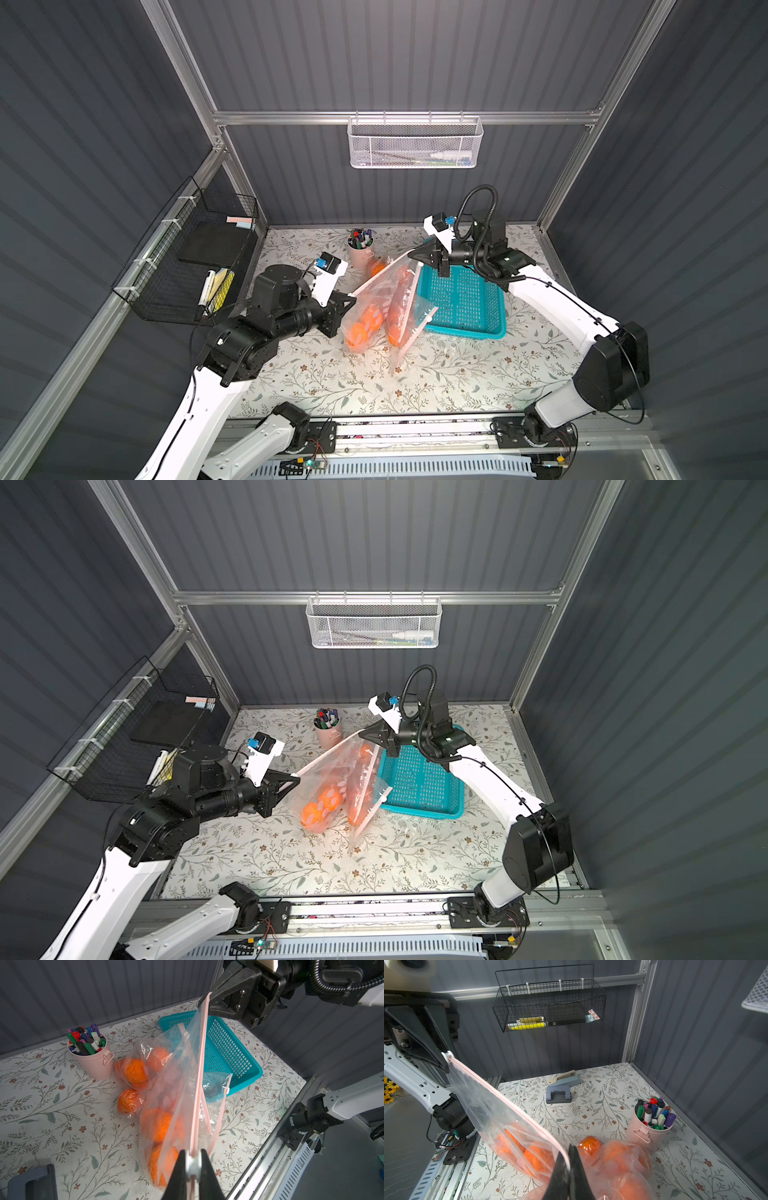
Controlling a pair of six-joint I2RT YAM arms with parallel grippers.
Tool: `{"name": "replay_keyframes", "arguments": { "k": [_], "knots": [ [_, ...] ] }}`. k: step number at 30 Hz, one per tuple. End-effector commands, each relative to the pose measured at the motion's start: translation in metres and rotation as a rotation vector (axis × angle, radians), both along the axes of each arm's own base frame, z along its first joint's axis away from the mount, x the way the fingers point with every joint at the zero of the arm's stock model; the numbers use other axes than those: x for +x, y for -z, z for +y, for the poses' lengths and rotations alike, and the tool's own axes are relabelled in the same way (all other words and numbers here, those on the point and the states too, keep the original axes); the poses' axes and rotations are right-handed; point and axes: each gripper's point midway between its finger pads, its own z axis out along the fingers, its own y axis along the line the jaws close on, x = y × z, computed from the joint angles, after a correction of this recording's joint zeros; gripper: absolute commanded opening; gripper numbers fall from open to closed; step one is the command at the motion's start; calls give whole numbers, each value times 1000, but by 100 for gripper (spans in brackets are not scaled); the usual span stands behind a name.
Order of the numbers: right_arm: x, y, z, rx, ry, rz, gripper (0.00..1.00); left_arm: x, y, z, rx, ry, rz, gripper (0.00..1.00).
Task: Open the zip-top bag and take out the orange
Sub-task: Unzip the zipper on the zipper food storage bag.
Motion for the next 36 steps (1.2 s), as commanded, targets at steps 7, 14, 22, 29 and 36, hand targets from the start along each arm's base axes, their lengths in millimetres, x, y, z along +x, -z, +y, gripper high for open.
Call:
{"name": "replay_keyframes", "arguments": {
  "k": [7,14,22,29,36],
  "knots": [
    [36,10,-22,-28,143,-11,0,-25,10,16,4,-37,65,8],
    [32,11,-19,-14,104,0,0,-27,16,17,9,-40,78,8],
    [13,2,-15,32,22,-31,0,-36,12,6,-42,30,103,51],
    [-27,5,-3,45,-126,-122,0,0,-52,-41,-150,213,-74,86],
    [-36,6,2,25,-139,-134,0,41,-2,-73,-131,283,46,70]
  ]
}}
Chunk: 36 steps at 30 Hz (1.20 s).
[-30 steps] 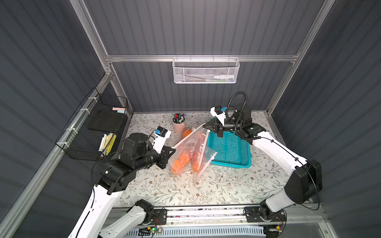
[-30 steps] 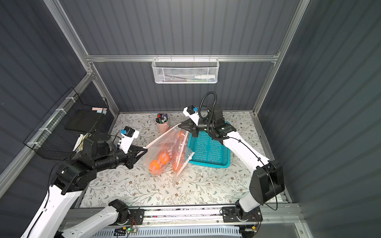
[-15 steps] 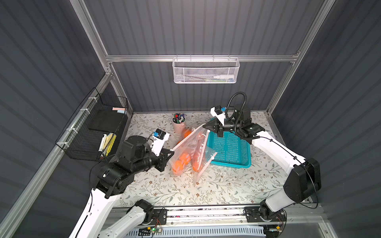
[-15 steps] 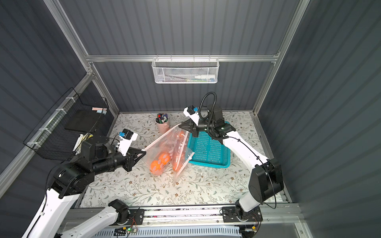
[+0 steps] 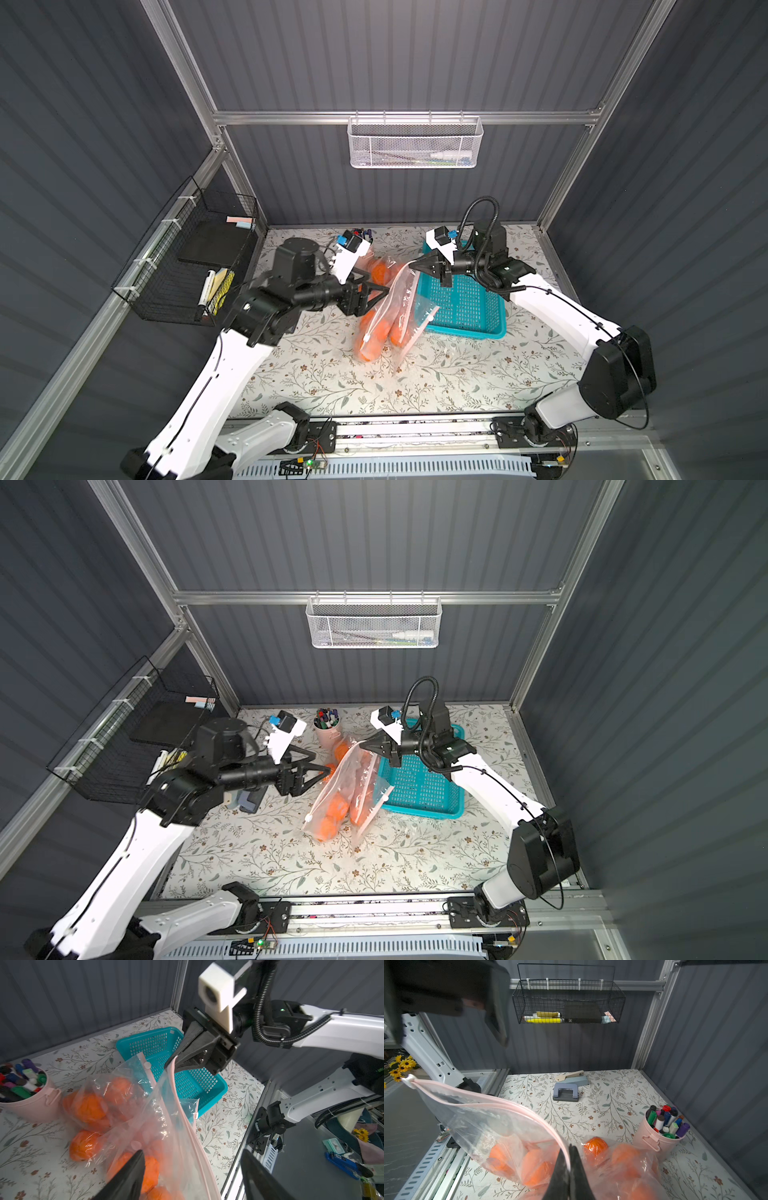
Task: Open the zip-top bag and take out the orange
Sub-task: Unzip the zipper on the zipper food storage bag, then pick up the zipper food storage bag at the center of the board.
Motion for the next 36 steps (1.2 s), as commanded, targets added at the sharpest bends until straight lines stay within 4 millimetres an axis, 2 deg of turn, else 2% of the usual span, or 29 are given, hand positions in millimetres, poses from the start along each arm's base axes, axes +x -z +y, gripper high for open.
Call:
{"name": "replay_keyframes", "arguments": {
  "k": [1,4,11,12,20,23,25,26,28,30,33,36],
  "knots": [
    [-8,-6,2,8,-36,-41,0,10,16,-10,4,49,7,68],
    [-8,-5,3,1,-36,-39,0,16,23,-6,37,11,12,63],
    [-5,-2,3,-19,-22,-40,0,5,29,1,22,-9,26,55],
    [-5,-2,3,-20,-23,-40,0,4,44,2,41,-13,57,54],
    [-5,-2,3,-25,-23,-35,0,-11,74,-5,42,75,112,56],
    [-5,0,3,-30,-21,-30,0,-6,79,0,66,42,104,48],
    [-5,-1,4,-30,-17,-23,0,-7,75,0,63,44,96,32],
    [-4,-1,4,-29,-11,-10,3,-8,73,1,65,45,91,26],
    [2,-7,4,-25,31,36,28,-6,65,5,58,10,70,12],
    [14,-13,0,-24,131,108,46,7,53,20,58,-135,48,0],
    [34,-11,-16,-23,352,255,61,30,31,67,144,-429,-43,0],
    [40,7,-38,-53,530,380,64,33,-9,93,159,-561,-138,0]
  ]
}}
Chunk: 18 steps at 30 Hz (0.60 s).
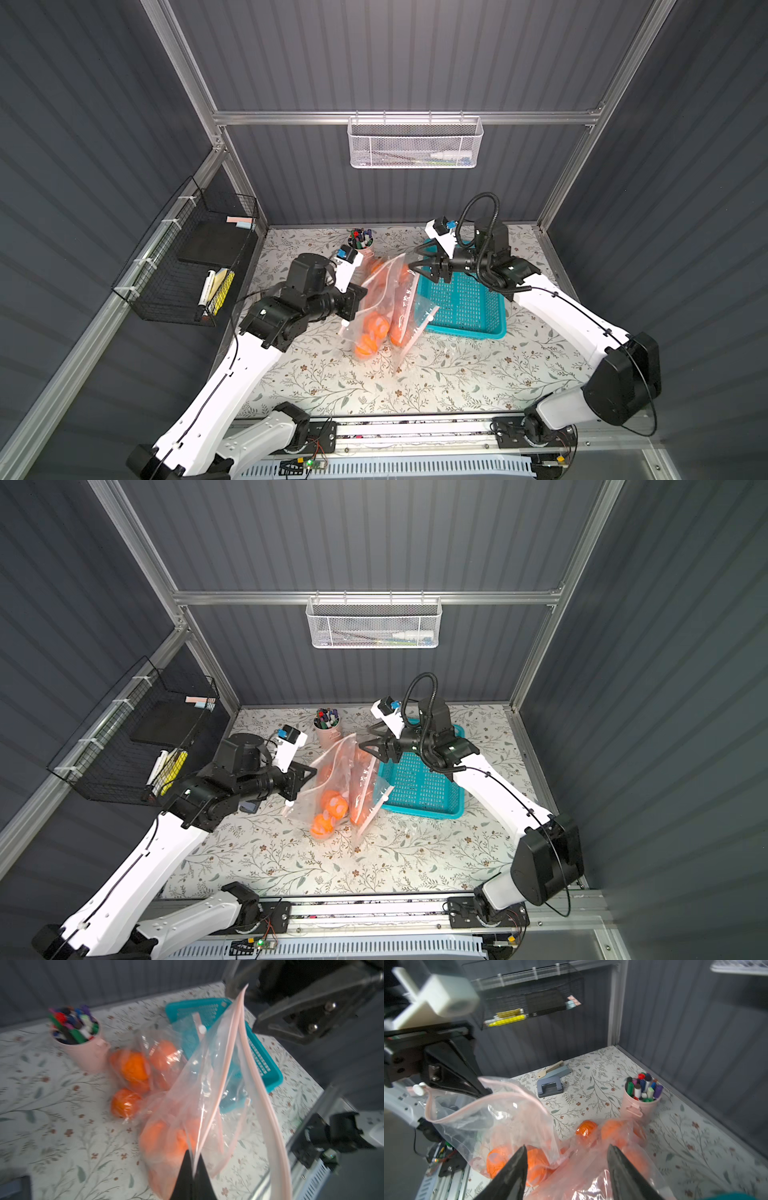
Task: Open the zip-top bag and take out the orange
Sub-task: Pick up the zipper food storage bag at the center of the board.
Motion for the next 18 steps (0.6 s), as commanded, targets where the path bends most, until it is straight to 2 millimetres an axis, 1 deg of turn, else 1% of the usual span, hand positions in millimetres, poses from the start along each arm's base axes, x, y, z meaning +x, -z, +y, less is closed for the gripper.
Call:
{"name": "replay_keyframes", "arguments": {
  "k": [1,3,4,6,8,9,11,12,13,14,16,18],
  "knots": [
    [12,17,-31,-27,273,204,64,10,-62,49,37,-253,-171,0],
    [8,35,-43,-68,350,306,64,8,-81,57,58,-278,-202,0],
    [2,44,-47,-91,362,359,62,9,-92,62,80,-296,-223,0],
    [-11,60,-50,-128,367,459,60,6,-104,67,100,-305,-234,0],
    [-25,78,-54,-181,371,557,60,1,-114,68,107,-291,-247,0],
    [-31,86,-56,-204,375,597,60,-2,-117,62,98,-250,-249,0],
    [-39,98,-57,-200,395,679,60,-11,-116,42,65,-123,-238,0],
    [-44,102,-51,-176,369,710,60,-15,-113,32,44,-69,-226,0],
    [-50,105,-42,-162,323,722,60,-16,-109,27,31,-38,-216,0],
    [-52,109,-37,-165,311,726,61,-17,-106,22,18,-13,-211,0],
    [-51,118,-31,-204,329,728,63,-21,-91,12,9,47,-184,0],
    [-48,126,-22,-226,331,752,63,-25,-72,8,9,77,-140,0]
  ]
}}
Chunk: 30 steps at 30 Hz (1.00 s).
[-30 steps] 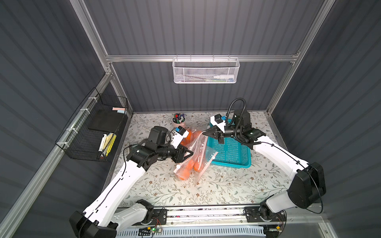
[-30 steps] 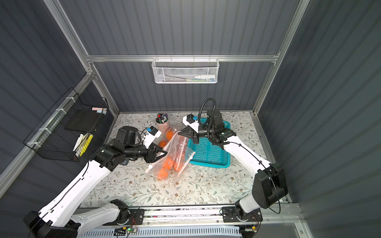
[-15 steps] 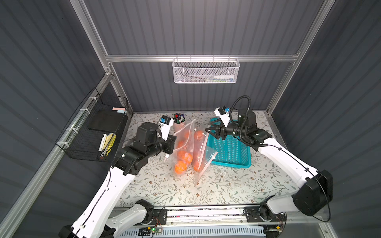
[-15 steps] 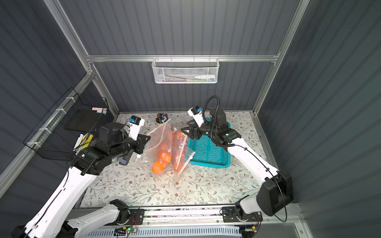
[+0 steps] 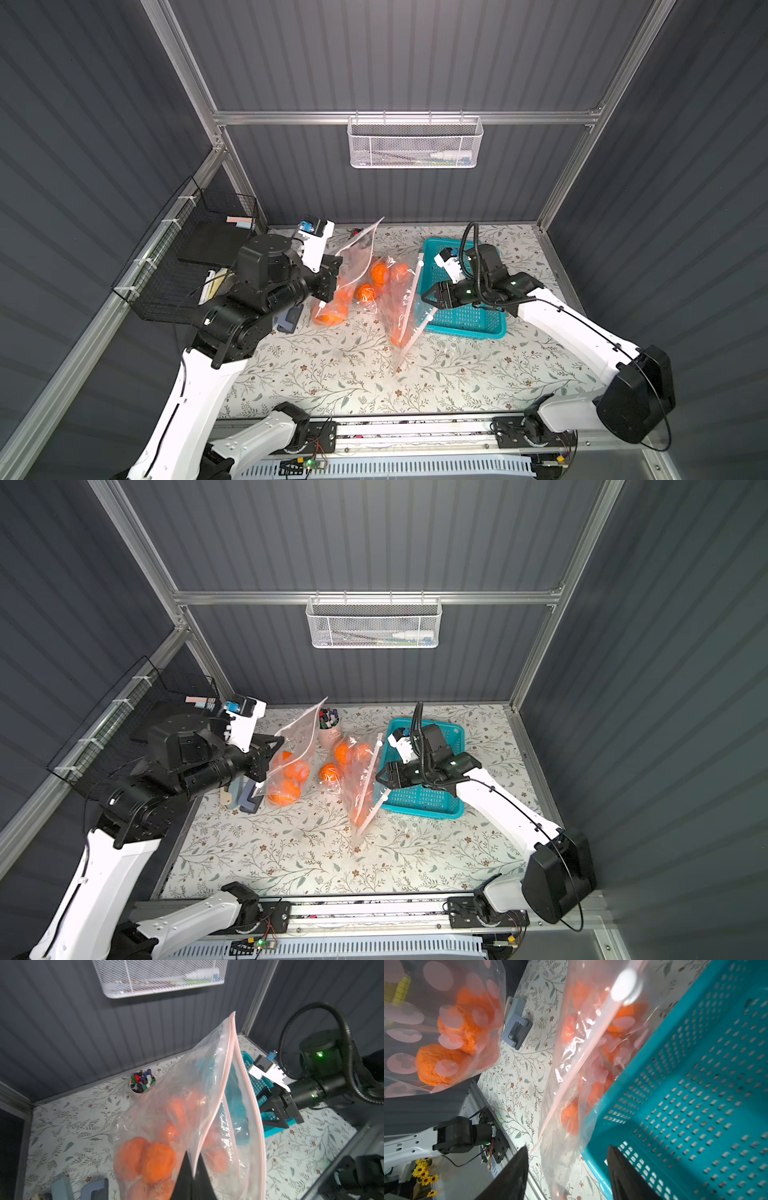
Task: Open the zip-top bag and take out the orange
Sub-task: Pick up the zipper food storage bag at the center of the board, then place the zipper food storage bag at the center of the board, then move the zipper food storage bag to the center of the board.
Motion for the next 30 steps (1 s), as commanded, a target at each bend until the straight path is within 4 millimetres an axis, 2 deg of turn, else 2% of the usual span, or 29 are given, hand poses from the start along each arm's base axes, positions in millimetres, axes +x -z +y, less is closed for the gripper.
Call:
{"name": "replay_keyframes", "arguments": {
  "k": [1,5,8,9,11,14,19,24,30],
  "knots": [
    [1,13,16,-17,15,84,63,-16,27,-17,-18,132,70,0],
    [15,29,38,-40,3,176,53,-22,51,-23,-52,161,116,0],
    [31,41,66,-12,-7,212,36,-26,56,-31,-89,203,116,0],
    [36,42,77,1,-25,221,31,-27,71,-33,-84,214,148,0],
    [50,44,92,8,-26,223,22,-30,78,-34,-84,224,159,0],
    [73,51,111,7,-20,221,11,-41,80,-45,-130,309,173,0],
    [106,63,140,20,-32,200,2,-43,90,-58,-198,364,189,0],
    [135,66,165,42,-38,137,1,-37,99,-66,-229,383,204,0],
    [172,71,183,37,-20,23,1,-33,115,-68,-219,381,221,0]
  ]
}}
